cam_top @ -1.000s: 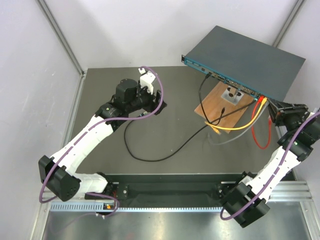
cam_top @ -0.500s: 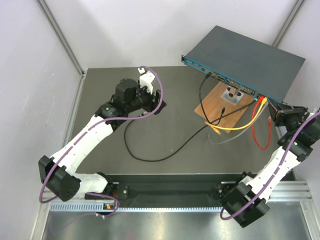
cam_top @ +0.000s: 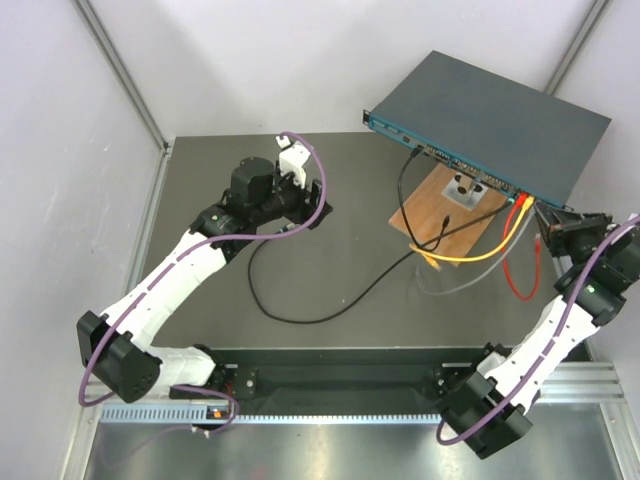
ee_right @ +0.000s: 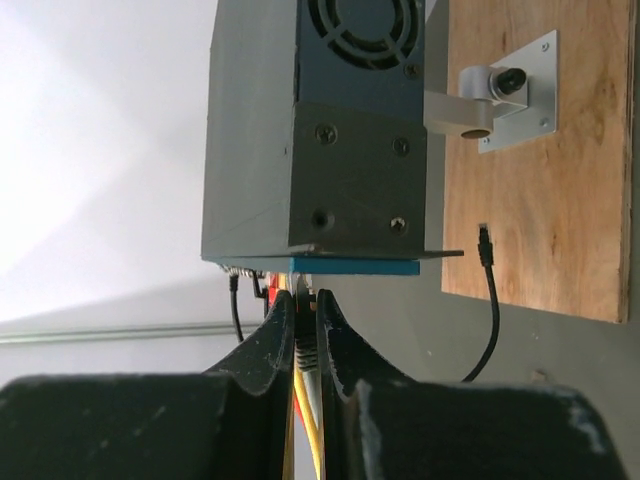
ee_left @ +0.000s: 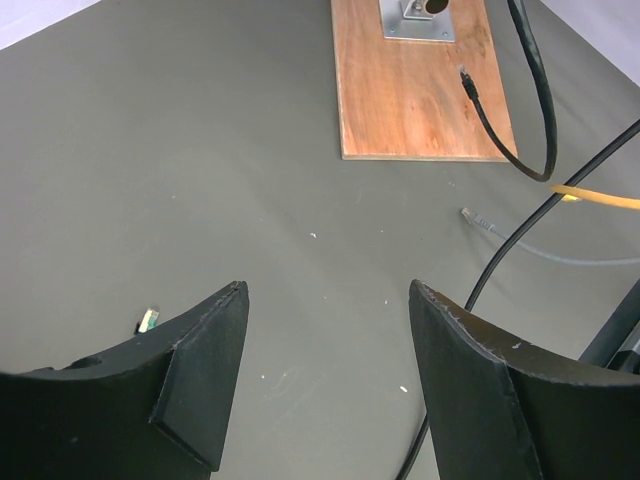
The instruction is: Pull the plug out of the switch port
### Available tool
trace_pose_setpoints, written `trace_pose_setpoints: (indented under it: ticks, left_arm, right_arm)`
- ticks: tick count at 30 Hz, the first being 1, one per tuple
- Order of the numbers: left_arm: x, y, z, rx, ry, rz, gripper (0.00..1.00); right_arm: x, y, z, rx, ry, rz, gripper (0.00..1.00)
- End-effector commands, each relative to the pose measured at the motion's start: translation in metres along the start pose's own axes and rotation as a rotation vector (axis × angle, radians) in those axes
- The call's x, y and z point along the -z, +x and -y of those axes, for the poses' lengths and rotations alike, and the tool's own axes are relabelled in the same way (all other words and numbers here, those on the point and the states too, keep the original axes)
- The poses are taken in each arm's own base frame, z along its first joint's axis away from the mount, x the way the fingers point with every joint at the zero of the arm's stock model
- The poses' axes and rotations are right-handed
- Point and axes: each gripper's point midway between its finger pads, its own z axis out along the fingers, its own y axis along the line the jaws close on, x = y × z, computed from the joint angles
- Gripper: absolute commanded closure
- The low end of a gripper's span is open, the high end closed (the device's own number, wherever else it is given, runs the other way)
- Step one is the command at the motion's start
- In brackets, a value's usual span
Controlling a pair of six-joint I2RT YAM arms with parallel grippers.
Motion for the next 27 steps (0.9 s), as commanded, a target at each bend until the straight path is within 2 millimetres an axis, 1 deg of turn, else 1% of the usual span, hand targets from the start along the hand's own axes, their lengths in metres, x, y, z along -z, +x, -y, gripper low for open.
trace_pose_setpoints:
  ticks: [1,4,5,7,9,10,11,12,13,14,15,16,18,19,20,21,22,24,25,27]
  left_arm:
    - [0.003,-0.001,-0.005,-0.024,-0.018,0.008,0.3]
    - [0.002,0.0,-0.006,-0.03,-0.02,0.007,0.3]
    - [0.002,-0.002,-0.006,-0.033,-0.021,0.011,0.3]
    - [0.002,-0.001,-0.006,-0.035,-0.022,0.005,0.3]
    - [0.003,-0.003,-0.007,-0.038,-0.031,0.007,0.3]
    - [0.003,-0.001,-0.008,-0.037,-0.031,0.003,0.3]
    - [0.003,-0.002,-0.007,-0.038,-0.033,0.006,0.3]
    - [0.003,-0.003,-0.007,-0.04,-0.032,0.009,0.3]
    - [0.003,-0.006,-0.008,-0.04,-0.035,0.012,0.3]
    - [0.002,-0.009,-0.008,-0.041,-0.035,0.015,0.3]
    - [0.001,-0.01,-0.008,-0.041,-0.035,0.016,0.3]
    - [0.001,-0.015,-0.008,-0.041,-0.036,0.025,0.3]
    - [0.0,-0.018,-0.008,-0.031,-0.037,0.03,0.3]
    - [0.001,-0.023,-0.007,-0.028,-0.032,0.041,0.3]
    - [0.0,-0.026,-0.006,-0.016,-0.029,0.047,0.3]
    - [0.001,-0.029,-0.007,-0.007,-0.028,0.056,0.3]
    - [0.001,-0.035,-0.006,-0.001,-0.019,0.068,0.29]
    - [0.002,-0.043,-0.005,0.025,-0.013,0.089,0.27]
    - [0.004,-0.051,-0.003,0.035,0.001,0.108,0.26]
    - [0.007,-0.065,-0.001,0.085,0.024,0.151,0.22]
  right_arm:
    - [0.004,0.014,0.032,-0.027,0.13,-0.045,1.0]
    - [0.001,0.011,0.041,-0.028,0.151,-0.041,1.0]
    - [-0.001,0.014,0.051,-0.051,0.167,-0.043,1.0]
    - [0.0,0.017,0.056,-0.067,0.177,-0.043,1.0]
    - [0.006,0.016,0.051,-0.033,0.196,-0.037,1.0]
    - [0.015,0.018,0.045,-0.033,0.239,-0.044,1.0]
    - [0.02,0.015,0.048,0.007,0.276,-0.026,1.0]
    - [0.024,0.014,0.045,0.011,0.294,-0.019,1.0]
    - [0.032,0.014,0.033,0.026,0.3,-0.012,1.0]
    - [0.038,0.007,0.031,0.064,0.337,0.025,1.0]
    - [0.043,0.006,0.026,0.074,0.352,0.038,1.0]
    - [0.051,0.005,0.01,0.106,0.342,0.043,1.0]
    - [0.058,0.006,-0.006,0.118,0.338,0.04,1.0]
    - [0.063,0.007,-0.024,0.136,0.303,0.04,1.0]
    - [0.072,0.018,-0.024,0.112,0.332,0.008,1.0]
    - [0.076,0.022,-0.029,0.113,0.336,-0.01,1.0]
    - [0.083,0.027,-0.046,0.147,0.297,-0.025,1.0]
    - [0.094,0.037,-0.058,0.165,0.291,-0.055,1.0]
    - [0.099,0.043,-0.077,0.222,0.229,-0.078,1.0]
    - [0.102,0.05,-0.086,0.241,0.197,-0.127,1.0]
